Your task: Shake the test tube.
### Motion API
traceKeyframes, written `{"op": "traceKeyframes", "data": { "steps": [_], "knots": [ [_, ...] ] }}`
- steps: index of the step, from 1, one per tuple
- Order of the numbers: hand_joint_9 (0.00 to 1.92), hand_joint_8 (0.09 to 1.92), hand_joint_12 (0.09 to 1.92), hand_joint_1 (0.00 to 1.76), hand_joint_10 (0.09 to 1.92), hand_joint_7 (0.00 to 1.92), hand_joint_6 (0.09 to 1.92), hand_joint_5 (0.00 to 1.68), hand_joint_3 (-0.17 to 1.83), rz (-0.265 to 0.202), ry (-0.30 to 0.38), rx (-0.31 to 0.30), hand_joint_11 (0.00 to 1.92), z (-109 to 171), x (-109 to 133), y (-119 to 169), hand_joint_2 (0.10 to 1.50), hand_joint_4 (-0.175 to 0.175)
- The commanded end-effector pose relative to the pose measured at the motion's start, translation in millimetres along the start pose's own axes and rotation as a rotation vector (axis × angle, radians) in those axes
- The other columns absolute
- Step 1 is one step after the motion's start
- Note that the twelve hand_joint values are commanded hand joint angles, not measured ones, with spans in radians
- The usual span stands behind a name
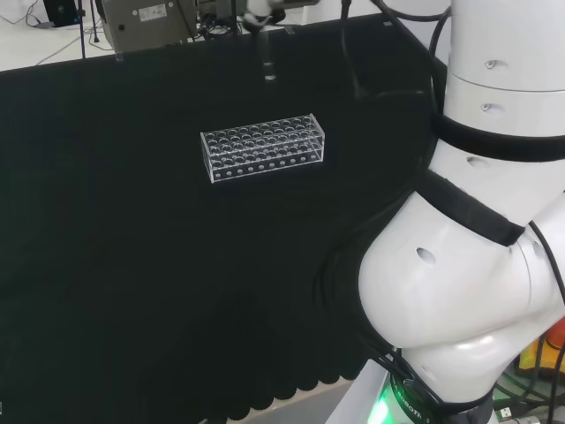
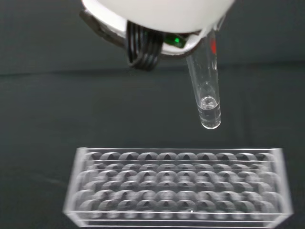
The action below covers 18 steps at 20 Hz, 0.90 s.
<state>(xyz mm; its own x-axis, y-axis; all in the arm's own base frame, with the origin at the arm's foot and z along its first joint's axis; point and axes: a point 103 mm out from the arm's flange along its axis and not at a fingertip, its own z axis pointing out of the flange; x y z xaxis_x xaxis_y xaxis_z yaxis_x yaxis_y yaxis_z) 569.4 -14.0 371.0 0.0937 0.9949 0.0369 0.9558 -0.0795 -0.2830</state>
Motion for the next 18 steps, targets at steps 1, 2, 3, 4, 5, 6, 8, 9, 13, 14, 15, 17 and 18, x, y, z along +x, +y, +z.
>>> {"op": "traceKeyframes", "data": {
  "steps": [1,2,3,4,5,6,8,9,13,14,15,17,18],
  "knots": [
    [1.45,0.63,1.30,1.43,0.09,1.44,0.48,1.35,0.62,0.081,-0.028,-0.015,0.70,-6.4,-33.7,1.1,0.62,-0.175],
    [1.45,0.63,1.30,1.43,0.09,1.44,0.48,1.35,0.63,0.080,-0.030,-0.018,0.70,-7.3,-33.1,0.9,0.62,-0.175],
    [1.45,0.63,1.30,1.43,0.09,1.44,0.48,1.35,0.63,0.076,-0.031,-0.018,0.70,-7.4,-31.2,1.2,0.62,-0.175],
    [1.45,0.63,1.30,1.43,0.09,1.44,0.48,1.35,0.63,0.071,-0.029,-0.018,0.70,-7.0,-28.7,1.3,0.62,-0.175],
    [1.45,0.63,1.30,1.43,0.09,1.44,0.48,1.35,0.63,0.063,-0.029,-0.017,0.70,-6.1,-24.8,1.3,0.62,-0.175],
    [1.45,0.63,1.30,1.43,0.09,1.44,0.48,1.35,0.63,0.051,-0.027,-0.013,0.70,-4.6,-19.8,1.4,0.62,-0.175],
    [1.45,0.63,1.30,1.43,0.09,1.44,0.48,1.35,0.63,0.020,-0.017,-0.005,0.70,-1.7,-6.7,0.9,0.62,-0.175],
    [1.45,0.63,1.30,1.43,0.09,1.44,0.48,1.35,0.63,0.000,-0.009,-0.002,0.70,0.0,2.1,0.4,0.62,-0.175],
    [1.45,0.63,1.30,1.43,0.09,1.44,0.48,1.35,0.63,-0.094,0.022,0.009,0.70,6.7,45.9,-1.5,0.62,-0.175],
    [1.45,0.63,1.30,1.43,0.09,1.44,0.48,1.35,0.63,-0.119,0.025,0.012,0.70,8.0,57.7,-1.9,0.62,-0.175],
    [1.45,0.63,1.30,1.43,0.09,1.44,0.48,1.35,0.63,-0.144,0.030,0.017,0.70,9.4,69.7,-2.0,0.62,-0.175],
    [1.45,0.63,1.30,1.43,0.09,1.44,0.48,1.35,0.63,-0.193,0.038,0.022,0.70,11.0,94.0,-3.0,0.62,-0.175],
    [1.45,0.63,1.29,1.43,0.09,1.44,0.48,1.35,0.63,-0.218,0.037,0.024,0.70,11.3,105.0,-3.8,0.62,-0.175]
  ]
}}
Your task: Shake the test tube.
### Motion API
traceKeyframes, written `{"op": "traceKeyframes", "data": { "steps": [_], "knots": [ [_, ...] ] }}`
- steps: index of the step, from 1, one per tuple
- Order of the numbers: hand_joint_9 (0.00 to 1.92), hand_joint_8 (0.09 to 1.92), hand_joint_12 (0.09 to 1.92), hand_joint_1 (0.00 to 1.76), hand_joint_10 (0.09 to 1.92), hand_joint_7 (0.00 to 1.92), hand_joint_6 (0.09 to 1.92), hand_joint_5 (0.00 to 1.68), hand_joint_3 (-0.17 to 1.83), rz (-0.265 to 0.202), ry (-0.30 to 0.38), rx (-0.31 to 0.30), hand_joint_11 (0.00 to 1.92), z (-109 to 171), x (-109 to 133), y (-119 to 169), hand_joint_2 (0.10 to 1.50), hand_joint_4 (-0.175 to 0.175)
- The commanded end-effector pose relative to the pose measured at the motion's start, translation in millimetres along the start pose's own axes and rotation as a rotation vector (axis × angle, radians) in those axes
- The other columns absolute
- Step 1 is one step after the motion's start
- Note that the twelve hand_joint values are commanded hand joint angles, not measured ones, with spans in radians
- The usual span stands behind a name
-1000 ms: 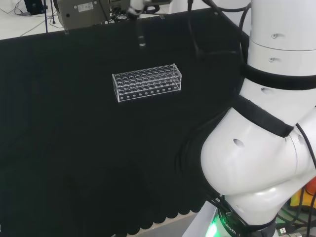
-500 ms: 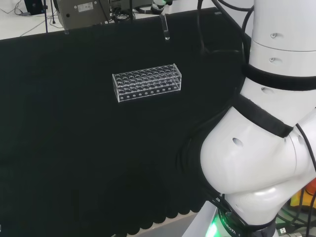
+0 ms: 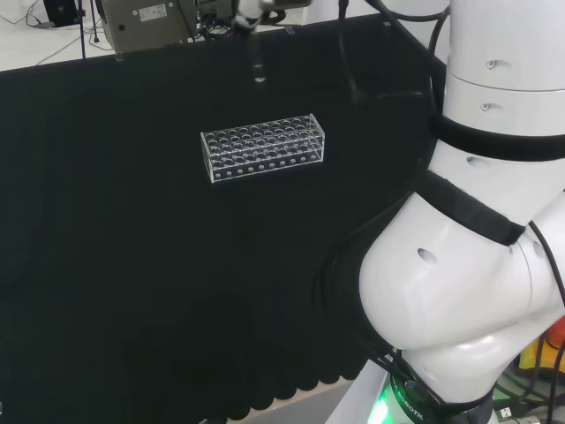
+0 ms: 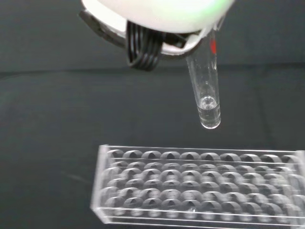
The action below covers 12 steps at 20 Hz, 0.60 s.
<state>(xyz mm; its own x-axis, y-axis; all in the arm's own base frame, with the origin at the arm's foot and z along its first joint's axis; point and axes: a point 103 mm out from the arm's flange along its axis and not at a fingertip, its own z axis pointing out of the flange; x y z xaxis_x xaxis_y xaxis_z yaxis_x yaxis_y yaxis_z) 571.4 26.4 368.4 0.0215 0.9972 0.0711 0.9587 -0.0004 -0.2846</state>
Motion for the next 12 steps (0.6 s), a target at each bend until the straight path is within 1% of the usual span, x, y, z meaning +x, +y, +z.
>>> {"op": "traceKeyframes", "data": {
  "steps": [1,3,6,8,12],
  "knots": [
    [1.45,0.63,1.29,1.43,0.09,1.44,0.48,1.35,0.63,-0.163,0.018,0.020,0.70,8.1,74.5,1.8,0.62,-0.175],
    [1.45,0.63,1.29,1.43,0.09,1.44,0.48,1.35,0.63,-0.201,0.008,0.023,0.70,8.2,92.6,0.9,0.62,-0.175],
    [1.46,0.63,1.29,1.43,0.09,1.44,0.48,1.35,0.63,-0.235,0.015,0.024,0.70,7.4,110.2,0.5,0.62,-0.175],
    [1.46,0.63,1.29,1.43,0.09,1.44,0.48,1.35,0.63,-0.247,0.019,0.023,0.70,6.8,115.9,1.1,0.62,-0.175],
    [1.46,0.63,1.29,1.43,0.09,1.44,0.48,1.35,0.63,-0.240,0.015,0.027,0.70,8.2,115.1,4.2,0.62,-0.175]
  ]
}}
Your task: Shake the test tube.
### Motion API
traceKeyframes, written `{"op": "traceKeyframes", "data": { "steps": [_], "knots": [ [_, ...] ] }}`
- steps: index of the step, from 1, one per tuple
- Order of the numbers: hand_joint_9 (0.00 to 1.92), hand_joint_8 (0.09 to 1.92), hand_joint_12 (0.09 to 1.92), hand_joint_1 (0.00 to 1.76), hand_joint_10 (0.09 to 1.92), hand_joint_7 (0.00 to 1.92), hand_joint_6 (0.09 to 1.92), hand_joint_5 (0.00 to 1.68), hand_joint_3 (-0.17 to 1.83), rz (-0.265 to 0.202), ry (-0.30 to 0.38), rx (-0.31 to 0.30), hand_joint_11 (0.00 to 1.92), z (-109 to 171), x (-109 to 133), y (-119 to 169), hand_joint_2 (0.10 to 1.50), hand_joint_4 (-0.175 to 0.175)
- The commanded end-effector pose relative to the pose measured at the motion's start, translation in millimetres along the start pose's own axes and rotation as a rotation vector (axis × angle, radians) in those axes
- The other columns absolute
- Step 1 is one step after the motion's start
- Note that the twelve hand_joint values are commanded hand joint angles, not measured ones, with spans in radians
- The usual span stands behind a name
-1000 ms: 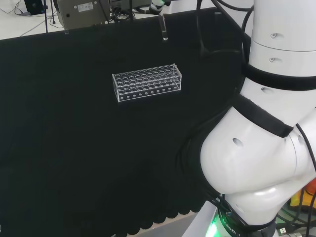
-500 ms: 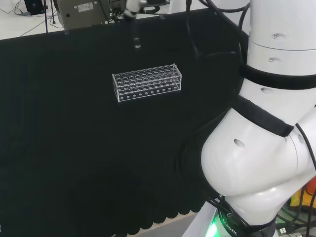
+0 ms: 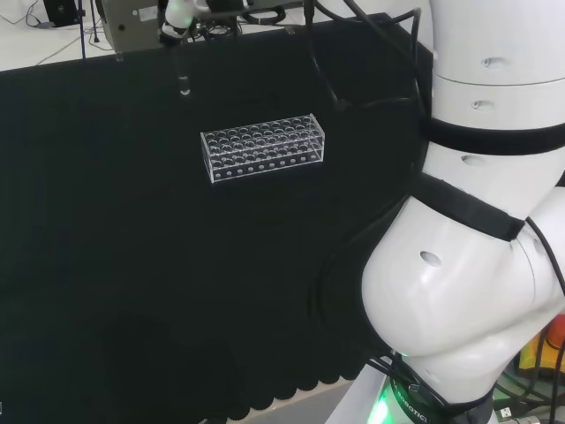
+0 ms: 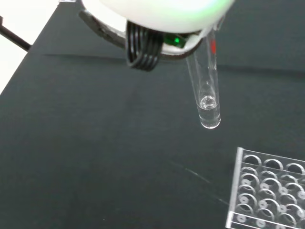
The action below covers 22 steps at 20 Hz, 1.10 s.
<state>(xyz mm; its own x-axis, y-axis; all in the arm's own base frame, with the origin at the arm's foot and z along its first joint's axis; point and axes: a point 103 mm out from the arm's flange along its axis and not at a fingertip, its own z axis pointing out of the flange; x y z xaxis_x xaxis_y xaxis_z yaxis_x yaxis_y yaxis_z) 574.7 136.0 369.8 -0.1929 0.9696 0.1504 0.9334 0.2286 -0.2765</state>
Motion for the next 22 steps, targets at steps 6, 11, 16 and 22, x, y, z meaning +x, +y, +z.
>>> {"op": "traceKeyframes", "data": {
  "steps": [6,11,16,22],
  "knots": [
    [1.46,0.63,1.29,1.43,0.09,1.44,0.48,1.35,0.63,0.151,-0.067,0.034,0.70,11.4,-69.9,5.4,0.62,-0.175],
    [1.46,0.63,1.29,1.43,0.09,1.44,0.48,1.35,0.63,0.240,-0.089,0.032,0.71,5.9,-108.2,-0.1,0.62,-0.175],
    [1.46,0.63,1.29,1.43,0.09,1.44,0.48,1.35,0.63,0.278,-0.088,0.022,0.71,0.6,-126.6,-4.7,0.62,-0.175],
    [1.46,0.63,1.29,1.43,0.09,1.44,0.48,1.35,0.63,0.255,-0.055,0.023,0.71,4.9,-116.9,-6.4,0.62,-0.175]
  ]
}}
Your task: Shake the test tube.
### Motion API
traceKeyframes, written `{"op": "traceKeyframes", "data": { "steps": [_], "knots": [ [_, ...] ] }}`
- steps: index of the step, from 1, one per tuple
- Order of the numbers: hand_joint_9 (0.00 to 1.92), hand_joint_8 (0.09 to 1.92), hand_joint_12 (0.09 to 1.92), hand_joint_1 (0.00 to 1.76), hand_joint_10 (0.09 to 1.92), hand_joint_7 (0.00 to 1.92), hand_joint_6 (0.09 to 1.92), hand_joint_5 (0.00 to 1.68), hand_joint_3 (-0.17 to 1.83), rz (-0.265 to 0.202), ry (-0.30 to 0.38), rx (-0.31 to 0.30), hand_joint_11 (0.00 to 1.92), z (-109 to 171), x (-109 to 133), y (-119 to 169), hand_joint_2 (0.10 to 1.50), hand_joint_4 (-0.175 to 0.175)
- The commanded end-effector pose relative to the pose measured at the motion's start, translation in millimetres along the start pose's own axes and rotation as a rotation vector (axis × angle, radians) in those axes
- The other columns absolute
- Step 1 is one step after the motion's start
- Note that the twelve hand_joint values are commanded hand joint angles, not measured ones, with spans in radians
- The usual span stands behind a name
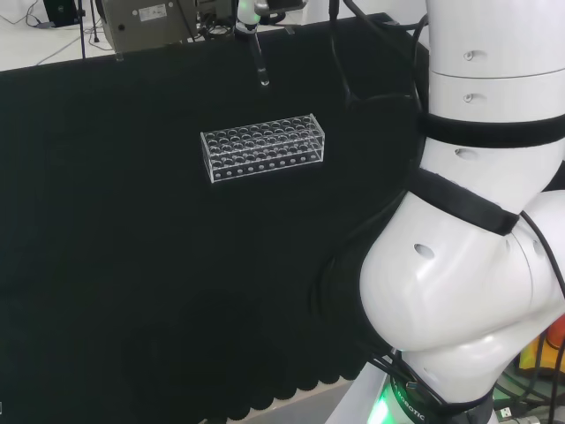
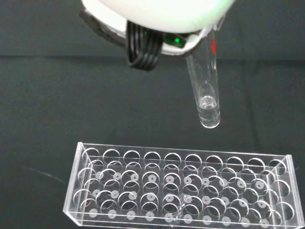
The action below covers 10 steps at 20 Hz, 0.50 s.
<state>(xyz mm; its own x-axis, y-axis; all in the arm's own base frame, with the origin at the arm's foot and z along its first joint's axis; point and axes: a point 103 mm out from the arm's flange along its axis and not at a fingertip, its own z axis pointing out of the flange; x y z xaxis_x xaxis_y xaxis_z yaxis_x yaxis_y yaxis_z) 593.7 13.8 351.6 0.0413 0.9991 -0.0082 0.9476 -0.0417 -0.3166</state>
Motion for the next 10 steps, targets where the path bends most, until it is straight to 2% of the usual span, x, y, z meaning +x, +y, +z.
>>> {"op": "traceKeyframes", "data": {
  "steps": [1,10],
  "knots": [
    [1.46,0.63,1.29,1.43,0.09,1.44,0.48,1.35,0.63,-0.028,0.032,0.006,0.71,4.9,11.8,-4.1,0.62,-0.175],
    [1.46,0.63,1.29,1.43,0.09,1.44,0.48,1.35,0.63,-0.100,0.081,0.027,0.71,18.0,50.7,-8.2,0.62,-0.175]
  ]
}}
